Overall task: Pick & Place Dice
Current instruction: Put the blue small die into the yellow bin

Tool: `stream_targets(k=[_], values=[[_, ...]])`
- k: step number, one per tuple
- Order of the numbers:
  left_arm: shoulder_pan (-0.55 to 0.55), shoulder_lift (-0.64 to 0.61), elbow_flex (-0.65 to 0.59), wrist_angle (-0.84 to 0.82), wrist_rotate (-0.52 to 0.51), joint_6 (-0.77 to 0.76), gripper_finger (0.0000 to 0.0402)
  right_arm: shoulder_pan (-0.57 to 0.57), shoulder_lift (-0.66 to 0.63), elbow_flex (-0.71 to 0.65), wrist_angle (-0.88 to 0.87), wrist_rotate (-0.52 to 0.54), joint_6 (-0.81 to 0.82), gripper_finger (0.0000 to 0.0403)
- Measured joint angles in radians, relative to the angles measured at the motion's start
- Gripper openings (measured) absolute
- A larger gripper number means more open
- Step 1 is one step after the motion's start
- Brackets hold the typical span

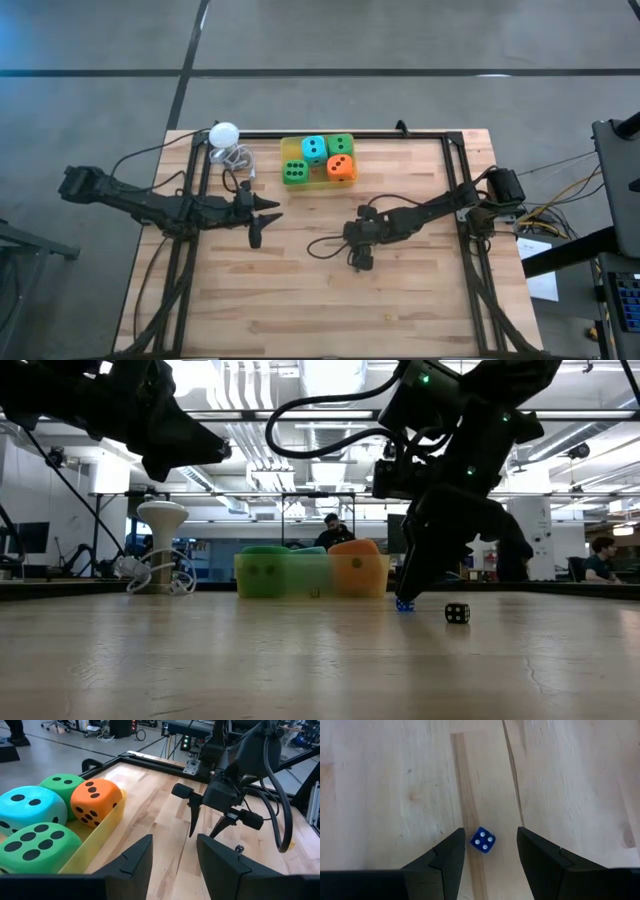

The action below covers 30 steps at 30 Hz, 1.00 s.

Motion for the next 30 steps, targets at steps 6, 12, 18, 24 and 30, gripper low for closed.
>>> stream_targets(k=[6,12,18,24,30], values=[[0.000,0.000,0.000,0.000,0.000,0.000,0.0159,-0.001,0.000,-0.003,0.002,-0.001,0.000,0.0175],[0.000,0.000,0.000,0.000,0.000,0.000,0.0159,-0.003,0.001,-0.024,0.040,-0.001,0.000,0.0162],[0.000,0.000,0.000,0.000,0.000,0.000,0.0159,-0.003,0.017,-0.041,0.074,-0.009,0.002,0.0144],[0.000,0.000,0.000,-0.008,-0.001,0.001,0.0159,-0.005,0.018,-0.057,0.103,-0.038,0.006,0.0131],[0.000,0.000,-0.001,-0.013,-0.002,0.007,0.0159,-0.005,0.018,-0.058,0.104,-0.043,0.005,0.0097]])
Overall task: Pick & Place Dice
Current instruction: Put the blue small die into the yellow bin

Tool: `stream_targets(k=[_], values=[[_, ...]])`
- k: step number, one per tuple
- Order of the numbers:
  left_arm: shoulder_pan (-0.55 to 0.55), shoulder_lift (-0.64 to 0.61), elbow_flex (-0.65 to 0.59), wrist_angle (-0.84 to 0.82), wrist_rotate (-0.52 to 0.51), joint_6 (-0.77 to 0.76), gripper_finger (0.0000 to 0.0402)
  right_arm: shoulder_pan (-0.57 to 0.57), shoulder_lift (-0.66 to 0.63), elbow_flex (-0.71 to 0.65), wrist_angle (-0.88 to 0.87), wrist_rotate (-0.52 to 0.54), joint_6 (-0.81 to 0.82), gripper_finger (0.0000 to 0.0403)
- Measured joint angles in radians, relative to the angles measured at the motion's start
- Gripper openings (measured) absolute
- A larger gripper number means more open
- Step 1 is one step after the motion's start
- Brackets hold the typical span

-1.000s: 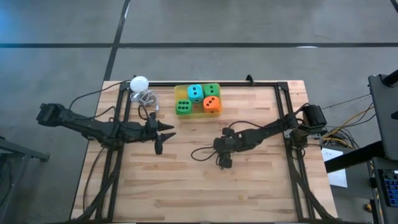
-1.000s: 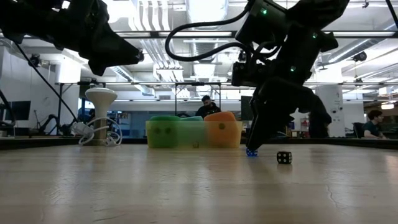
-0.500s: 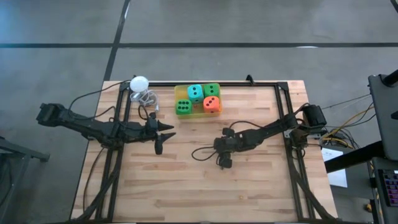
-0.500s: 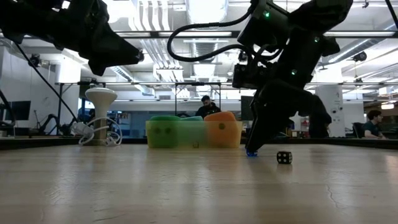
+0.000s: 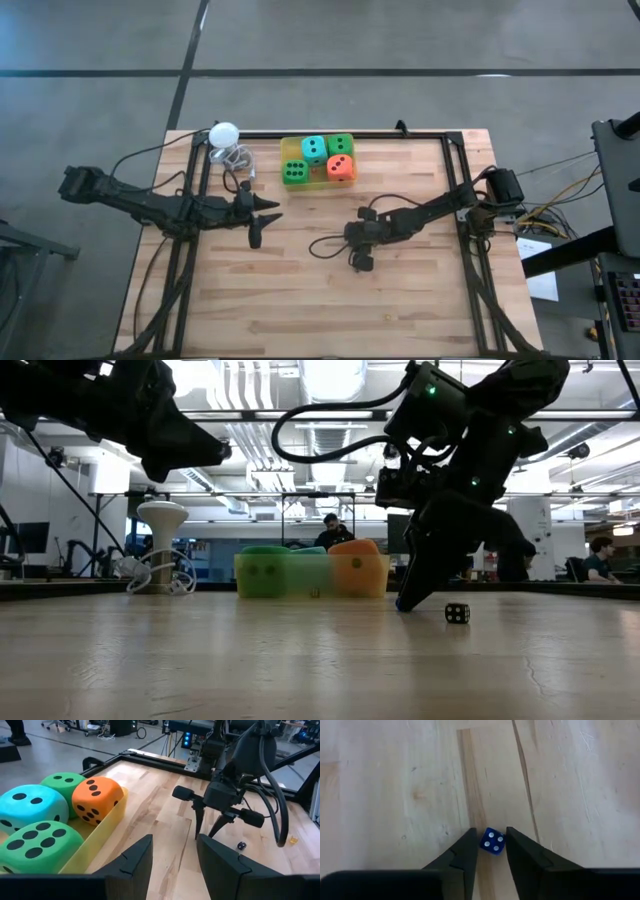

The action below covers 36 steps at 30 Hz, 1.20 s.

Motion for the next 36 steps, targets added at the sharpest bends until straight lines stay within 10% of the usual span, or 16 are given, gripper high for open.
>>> stream_targets(k=[21,36], values=[[0.000,0.003,0.076,-0.083,0.146,0.069,0.0159,-0.025,-0.080,0.069,-0.089,-0.005,-0.063,0.0042],[0.001,0.003,0.074,-0.129,0.145,0.073,0.0159,-0.286,-0.178,0.249,-0.111,-0.042,-0.333,0.0042]])
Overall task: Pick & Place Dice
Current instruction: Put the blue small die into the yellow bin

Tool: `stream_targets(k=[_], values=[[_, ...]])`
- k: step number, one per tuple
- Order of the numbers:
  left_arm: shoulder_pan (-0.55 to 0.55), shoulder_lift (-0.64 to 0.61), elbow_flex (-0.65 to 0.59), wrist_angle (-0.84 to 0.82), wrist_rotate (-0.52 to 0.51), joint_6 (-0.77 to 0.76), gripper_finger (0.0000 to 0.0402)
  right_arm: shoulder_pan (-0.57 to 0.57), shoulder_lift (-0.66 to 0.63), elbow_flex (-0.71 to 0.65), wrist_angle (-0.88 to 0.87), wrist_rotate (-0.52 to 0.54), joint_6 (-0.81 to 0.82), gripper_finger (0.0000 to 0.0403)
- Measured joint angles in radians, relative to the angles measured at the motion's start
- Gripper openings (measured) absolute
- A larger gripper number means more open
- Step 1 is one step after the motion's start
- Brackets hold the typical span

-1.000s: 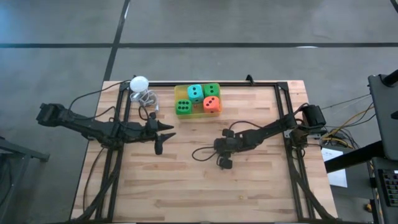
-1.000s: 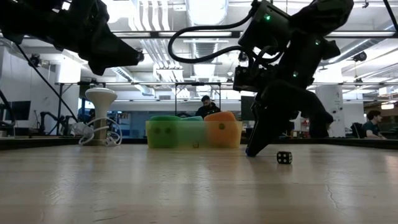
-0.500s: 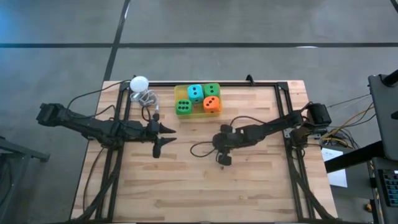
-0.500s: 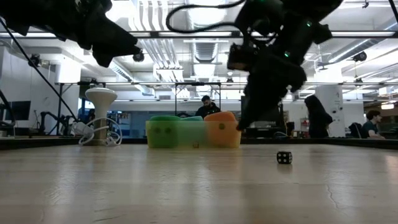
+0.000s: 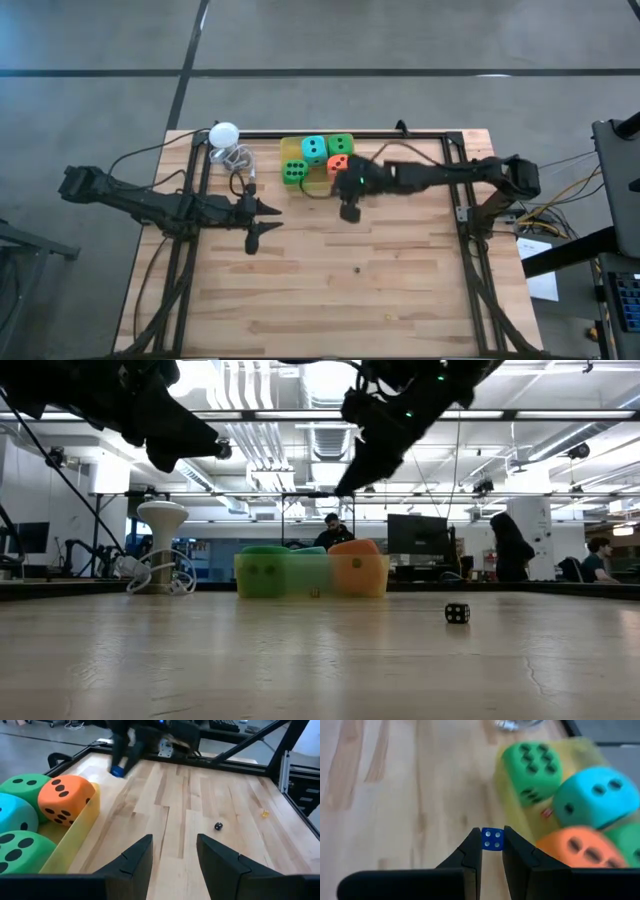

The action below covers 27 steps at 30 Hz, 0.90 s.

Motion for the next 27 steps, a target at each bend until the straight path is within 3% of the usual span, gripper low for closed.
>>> stream_targets(k=[7,14,27], values=[[0.000,0.000,0.000,0.003,-0.011,0.000,0.0159,-0.142,0.115,0.155,-0.002,-0.120,-0.068,0.0042],[0.000,0.000,-0.001,0.003,-0.014,0.000,0.0159,-0.213,0.267,0.290,-0.076,-0.127,-0.092,0.0042],[0.000,0.000,-0.001,-0.002,-0.022,0.000,0.0159,-0.234,0.403,0.361,-0.115,-0.126,-0.115,0.0042]])
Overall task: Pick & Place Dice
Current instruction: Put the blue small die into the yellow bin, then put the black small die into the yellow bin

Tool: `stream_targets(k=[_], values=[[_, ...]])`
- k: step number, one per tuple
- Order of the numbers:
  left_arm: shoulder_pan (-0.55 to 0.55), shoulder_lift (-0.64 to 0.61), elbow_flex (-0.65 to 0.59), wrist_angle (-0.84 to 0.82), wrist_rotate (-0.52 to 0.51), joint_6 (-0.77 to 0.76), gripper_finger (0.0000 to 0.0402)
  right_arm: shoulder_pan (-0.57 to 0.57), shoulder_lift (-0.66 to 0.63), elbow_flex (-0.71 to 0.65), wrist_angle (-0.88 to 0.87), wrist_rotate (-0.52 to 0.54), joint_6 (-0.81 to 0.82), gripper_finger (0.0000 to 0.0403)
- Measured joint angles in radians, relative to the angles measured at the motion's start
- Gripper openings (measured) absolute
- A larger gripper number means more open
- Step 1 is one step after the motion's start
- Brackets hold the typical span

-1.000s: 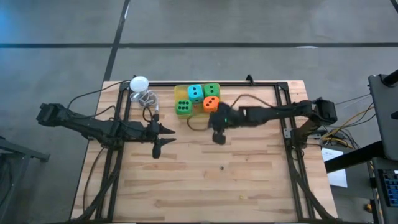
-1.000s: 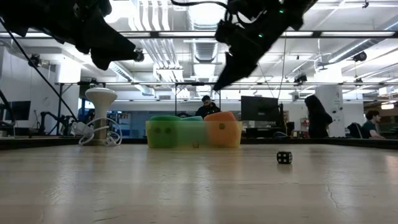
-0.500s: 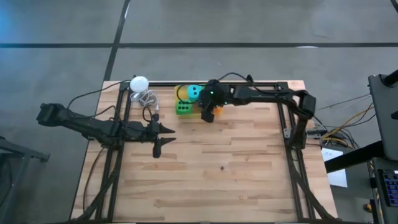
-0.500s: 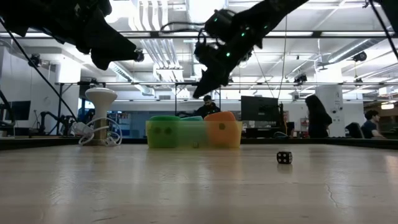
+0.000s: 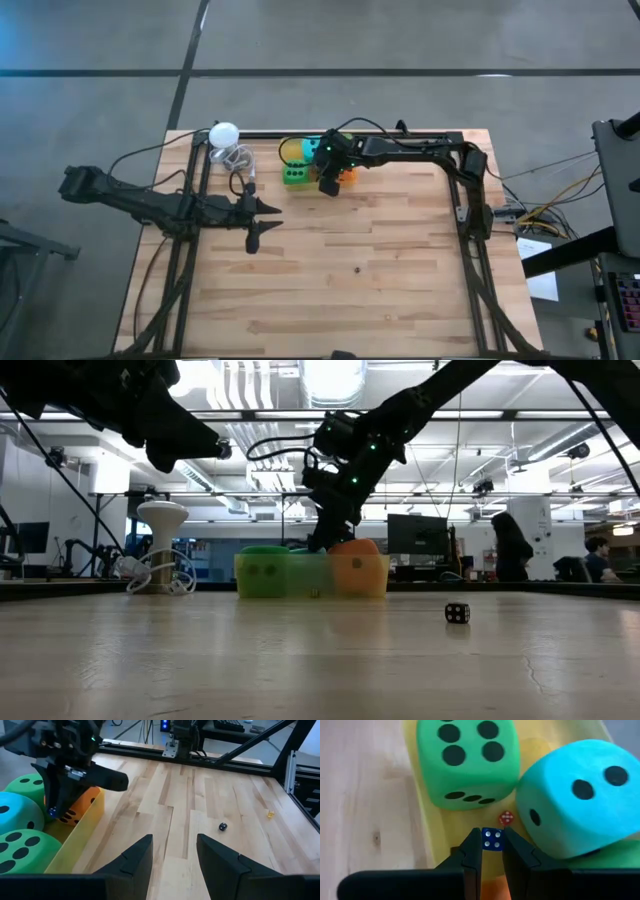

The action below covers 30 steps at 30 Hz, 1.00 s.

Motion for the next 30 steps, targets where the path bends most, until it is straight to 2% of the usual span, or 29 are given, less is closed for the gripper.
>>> stream_targets(k=[20,30], values=[[0.000,0.000,0.000,-0.004,-0.003,0.000,0.0159,-0.006,-0.023,0.000,-0.015,0.015,0.001,0.0043],[0.000,0.000,0.000,-0.004,-0.003,-0.001,0.0159,-0.006,-0.023,0.000,-0.015,0.112,0.016,0.0143]])
